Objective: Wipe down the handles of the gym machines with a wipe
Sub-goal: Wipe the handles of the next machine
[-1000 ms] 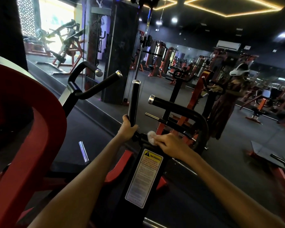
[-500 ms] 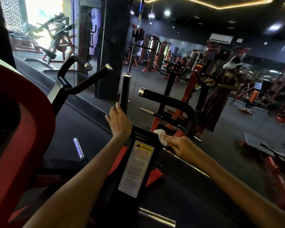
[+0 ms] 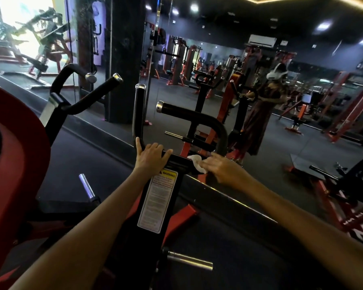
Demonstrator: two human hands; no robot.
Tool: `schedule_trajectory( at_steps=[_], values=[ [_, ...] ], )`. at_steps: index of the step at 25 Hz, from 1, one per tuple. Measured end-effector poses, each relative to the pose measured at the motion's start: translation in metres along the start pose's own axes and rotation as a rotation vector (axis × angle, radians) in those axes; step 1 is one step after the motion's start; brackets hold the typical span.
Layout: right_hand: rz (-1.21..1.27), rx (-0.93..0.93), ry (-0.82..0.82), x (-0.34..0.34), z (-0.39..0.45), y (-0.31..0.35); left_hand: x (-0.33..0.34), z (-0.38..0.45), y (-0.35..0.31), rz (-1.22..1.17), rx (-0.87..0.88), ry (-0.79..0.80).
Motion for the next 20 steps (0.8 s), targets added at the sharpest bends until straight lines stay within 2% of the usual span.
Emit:
schedule_trajectory(
  at_steps=[2,4,6,8,11,15,17,20],
  values=[
    [-0.151,-0.154,0.029,-0.011,-0.003,-0.027,0.000,-0.001,-0.001,-0.014,0.001,0.002],
    [-0.292,-0.186,0.077,-0.024,0.004,-0.049,0.001,-0.002,-0.001,-0.032,-0.009,-0.014],
    [-0.354,-0.078,0.042,-0.032,0.012,-0.062,0.001,-0.002,-0.002,-0.035,-0.017,-0.010],
    [-0.315,0.040,-0.064,-0.021,0.007,-0.058,0.001,-0.002,-0.003,-0.026,-0.018,0.010],
    [-0.240,0.157,-0.231,0.012,-0.012,-0.011,0.001,-0.003,-0.003,-0.023,-0.020,0.004],
    [0.035,0.366,-0.274,0.024,-0.006,0.033,0.001,-0.004,-0.004,-0.026,-0.024,-0.012],
    [0.084,0.272,-0.294,0.017,-0.006,0.025,0.000,-0.003,-0.003,-0.019,-0.031,0.007],
    [-0.044,0.130,-0.386,0.003,-0.019,-0.004,0.000,-0.003,-0.003,-0.016,-0.033,0.019]
  ],
)
Point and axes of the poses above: each hand's wrist, its own z-axis towards the middle knuckle, its own x-axis out of the palm, y = z × x, the point moved 4 cm from there along z, towards the middle knuckle, and after that the axes turned 4 degrees about -z, right-handed, at the moved point
